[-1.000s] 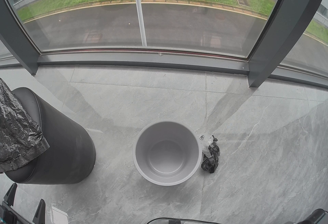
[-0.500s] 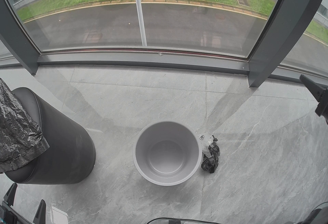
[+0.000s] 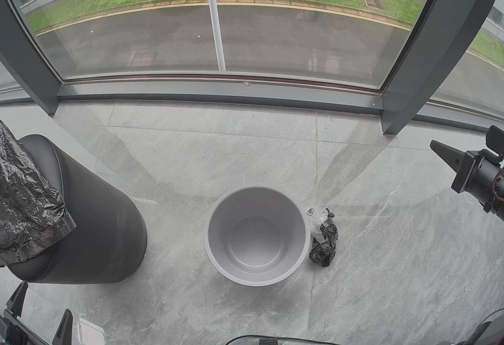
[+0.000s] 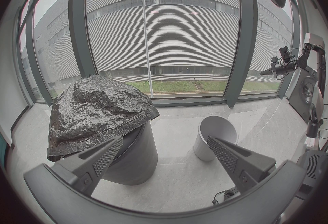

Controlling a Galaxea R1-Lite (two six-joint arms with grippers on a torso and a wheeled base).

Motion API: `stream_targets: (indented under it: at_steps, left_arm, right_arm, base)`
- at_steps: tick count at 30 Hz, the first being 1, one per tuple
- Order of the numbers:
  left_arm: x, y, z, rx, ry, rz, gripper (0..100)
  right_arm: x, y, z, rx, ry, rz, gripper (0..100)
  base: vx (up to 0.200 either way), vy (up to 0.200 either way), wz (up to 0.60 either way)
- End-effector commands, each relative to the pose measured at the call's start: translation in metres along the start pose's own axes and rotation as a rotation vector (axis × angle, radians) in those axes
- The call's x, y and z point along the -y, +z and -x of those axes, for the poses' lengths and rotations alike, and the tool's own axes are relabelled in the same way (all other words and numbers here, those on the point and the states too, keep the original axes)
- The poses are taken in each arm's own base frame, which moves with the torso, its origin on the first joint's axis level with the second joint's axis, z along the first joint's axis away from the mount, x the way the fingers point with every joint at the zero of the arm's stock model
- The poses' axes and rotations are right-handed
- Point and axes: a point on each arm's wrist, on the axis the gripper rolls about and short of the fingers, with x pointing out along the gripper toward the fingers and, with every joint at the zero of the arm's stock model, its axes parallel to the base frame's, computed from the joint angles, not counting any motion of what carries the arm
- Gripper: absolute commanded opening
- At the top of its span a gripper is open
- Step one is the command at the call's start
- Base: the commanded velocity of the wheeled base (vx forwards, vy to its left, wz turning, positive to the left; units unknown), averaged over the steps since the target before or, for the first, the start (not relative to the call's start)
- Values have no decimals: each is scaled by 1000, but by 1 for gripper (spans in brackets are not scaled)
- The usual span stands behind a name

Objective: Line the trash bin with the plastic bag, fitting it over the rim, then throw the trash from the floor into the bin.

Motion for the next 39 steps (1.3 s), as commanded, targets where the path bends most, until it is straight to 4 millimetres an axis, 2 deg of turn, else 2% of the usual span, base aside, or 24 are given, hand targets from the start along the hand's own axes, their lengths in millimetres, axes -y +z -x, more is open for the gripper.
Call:
stream_targets:
  at_steps: [1, 2, 3, 4, 5, 6, 7, 9, 11, 15, 19, 22, 29, 34, 39]
  left_arm:
    - [0, -6, 0, -14, -2, 6, 100]
    - [0, -5, -1, -29, -14, 11, 100]
    - [0, 8, -1, -5, -35, 41, 100]
    - [-3, 46, 0, 44, -73, 138, 100]
    - [-4, 52, 0, 50, -81, 159, 100]
    - [-10, 124, 1, 117, -140, 399, 100]
    - [-13, 151, 3, 134, -157, 484, 100]
    - [-15, 170, 3, 107, -167, 425, 100]
    - [-15, 164, 0, 52, -182, 290, 100]
    - [-13, 136, -10, -25, -184, -26, 100]
    - [-12, 122, -18, -83, -160, -188, 100]
    - [-12, 120, -22, -102, -169, -246, 100]
    - [-10, 116, -47, -221, -198, -329, 100]
    - [-11, 112, -66, -316, -182, -509, 100]
    - [-12, 109, -67, -347, -154, -732, 100]
  right_arm:
    - [2, -6, -7, -29, -6, -4, 0]
    - [2, -6, -8, -27, -6, -3, 0]
    - [2, -6, -9, -27, -6, -5, 0]
    - [2, -6, -10, -27, -6, -3, 0]
    - [2, -6, -10, -27, -6, -3, 0]
    - [3, -7, -10, -29, -6, -4, 0]
    - [3, -7, -10, -29, -6, -4, 0]
    - [2, -7, -10, -26, -6, -2, 0]
    - [2, -7, -9, -24, -5, 1, 0]
    - [3, -7, -8, -25, -7, 1, 0]
    - [3, -8, -10, -32, -7, -2, 0]
    - [3, -9, -9, -35, -6, 1, 0]
    - [2, -7, -7, -21, -6, 2, 0]
    - [3, -6, -6, -17, -7, 2, 0]
    - [5, -5, -6, -13, -18, 1, 0]
  base:
    - [0, 0, 0]
    - [0, 0, 0]
    - [0, 0, 0]
    - [0, 0, 0]
    - [0, 0, 0]
    - [0, 0, 0]
    - [0, 0, 0]
    - [0, 0, 0]
    - [0, 0, 0]
    - [0, 0, 0]
    - [0, 0, 0]
    - [0, 0, 0]
    - [0, 0, 0]
    - [0, 0, 0]
    - [0, 0, 0]
